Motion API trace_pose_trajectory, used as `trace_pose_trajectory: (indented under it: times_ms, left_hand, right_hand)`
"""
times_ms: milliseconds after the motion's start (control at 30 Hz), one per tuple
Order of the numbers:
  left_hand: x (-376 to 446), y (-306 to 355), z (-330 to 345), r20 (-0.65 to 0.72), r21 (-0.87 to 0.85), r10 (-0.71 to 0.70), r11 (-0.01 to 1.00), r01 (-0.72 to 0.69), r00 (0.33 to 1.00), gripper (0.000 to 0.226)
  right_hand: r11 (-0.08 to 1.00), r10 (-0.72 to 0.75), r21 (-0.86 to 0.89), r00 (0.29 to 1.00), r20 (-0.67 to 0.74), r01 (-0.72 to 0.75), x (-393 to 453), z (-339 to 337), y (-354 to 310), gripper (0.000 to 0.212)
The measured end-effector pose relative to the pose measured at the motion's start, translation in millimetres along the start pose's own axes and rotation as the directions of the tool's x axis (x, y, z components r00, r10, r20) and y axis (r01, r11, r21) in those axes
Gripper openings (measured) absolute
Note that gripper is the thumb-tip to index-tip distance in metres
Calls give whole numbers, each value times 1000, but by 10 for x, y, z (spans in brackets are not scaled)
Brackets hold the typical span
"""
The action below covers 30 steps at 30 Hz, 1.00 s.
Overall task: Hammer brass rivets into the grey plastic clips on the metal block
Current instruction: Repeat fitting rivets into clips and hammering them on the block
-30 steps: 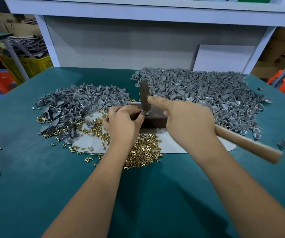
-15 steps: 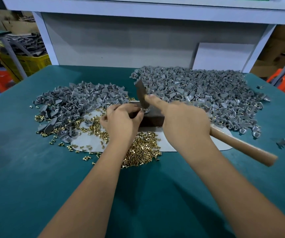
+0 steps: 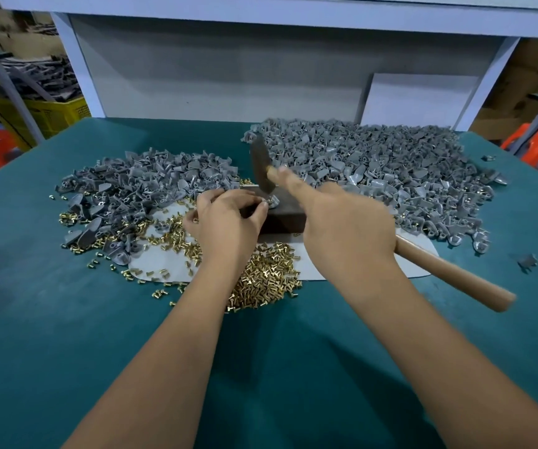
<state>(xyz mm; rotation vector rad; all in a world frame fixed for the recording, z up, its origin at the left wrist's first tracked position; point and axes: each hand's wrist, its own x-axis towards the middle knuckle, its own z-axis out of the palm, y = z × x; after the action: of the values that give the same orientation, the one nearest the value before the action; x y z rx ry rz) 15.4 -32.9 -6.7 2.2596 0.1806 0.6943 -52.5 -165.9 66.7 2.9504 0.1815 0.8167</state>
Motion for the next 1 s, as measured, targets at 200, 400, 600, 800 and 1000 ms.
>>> trace_pose_trajectory:
  times_ms: [200, 400, 600, 800, 1000]
  left_hand:
    - [-18, 8, -7, -9, -9, 9, 1000, -9, 1000, 12]
    - [-14, 10, -12, -1, 13, -4, 1000, 5, 1000, 15]
    - [-10, 7, -13, 10, -7, -21, 1000, 21, 1000, 12]
    - [-26, 4, -25, 14, -3, -3, 1000, 3, 1000, 12]
    - [-14, -3, -16, 39, -97, -25, 995, 29, 999, 8]
  right_hand:
    - [1000, 21, 8, 999, 25, -21, 55, -15, 19, 76]
    - [991, 63, 113, 997, 40, -67, 116, -21, 54, 73]
    - [985, 60, 162, 997, 53, -67, 86, 13, 64, 67]
    - [977, 68, 197, 996, 49, -77, 71, 78, 47, 63]
    - [901, 182, 398, 983, 15, -173, 113, 85, 124, 52]
